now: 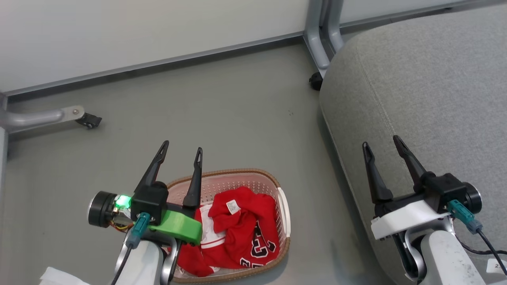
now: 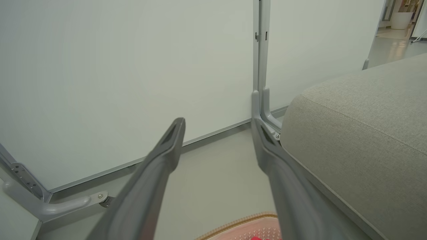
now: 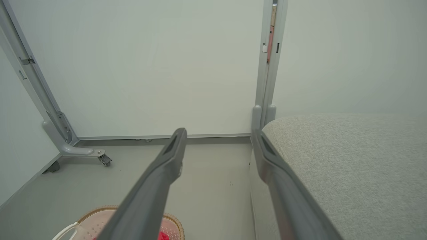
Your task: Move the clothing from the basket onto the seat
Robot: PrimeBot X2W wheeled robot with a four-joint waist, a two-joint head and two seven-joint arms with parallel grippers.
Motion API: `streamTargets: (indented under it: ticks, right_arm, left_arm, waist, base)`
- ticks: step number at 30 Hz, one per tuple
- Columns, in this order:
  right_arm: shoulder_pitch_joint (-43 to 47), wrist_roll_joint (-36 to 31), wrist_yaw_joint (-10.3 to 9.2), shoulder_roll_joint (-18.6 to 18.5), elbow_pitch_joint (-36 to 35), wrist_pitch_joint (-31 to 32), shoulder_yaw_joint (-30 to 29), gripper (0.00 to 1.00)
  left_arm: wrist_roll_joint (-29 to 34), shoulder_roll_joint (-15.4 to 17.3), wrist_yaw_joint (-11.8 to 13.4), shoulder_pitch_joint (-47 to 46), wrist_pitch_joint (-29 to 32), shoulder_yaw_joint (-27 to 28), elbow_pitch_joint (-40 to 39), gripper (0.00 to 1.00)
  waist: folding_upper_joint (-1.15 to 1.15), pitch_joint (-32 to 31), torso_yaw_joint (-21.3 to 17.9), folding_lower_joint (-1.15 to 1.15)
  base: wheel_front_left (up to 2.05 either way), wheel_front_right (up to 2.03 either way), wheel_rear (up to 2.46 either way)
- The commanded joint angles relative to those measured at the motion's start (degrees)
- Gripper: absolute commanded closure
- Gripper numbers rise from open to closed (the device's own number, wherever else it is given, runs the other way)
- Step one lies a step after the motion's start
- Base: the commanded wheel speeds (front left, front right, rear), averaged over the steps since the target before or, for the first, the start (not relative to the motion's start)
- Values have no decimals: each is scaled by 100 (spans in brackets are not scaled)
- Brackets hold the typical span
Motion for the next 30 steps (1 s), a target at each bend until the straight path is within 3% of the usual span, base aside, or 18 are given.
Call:
streamTargets:
  ticks: [1,14,30]
  right_arm:
    - [-122,44,-2,-26,-50,-12,30,0]
    - [-822,271,-2,-20,-361,-12,246,0]
    - [-1435,529,-2,-20,-662,-12,433,0]
  left_arm:
    - [91,71,-55,-154,-4,-33,78,0]
    - [331,443,-308,-1068,-5,-426,998,0]
    - [527,948,-457,-2238,-5,-1240,2401,0]
  waist:
    - [0,388,-363,0]
    - [0,1530,-1097,0]
    - [0,2871,-1414,0]
  base:
    - [0,0,0]
    - [0,0,0]
    - [0,0,0]
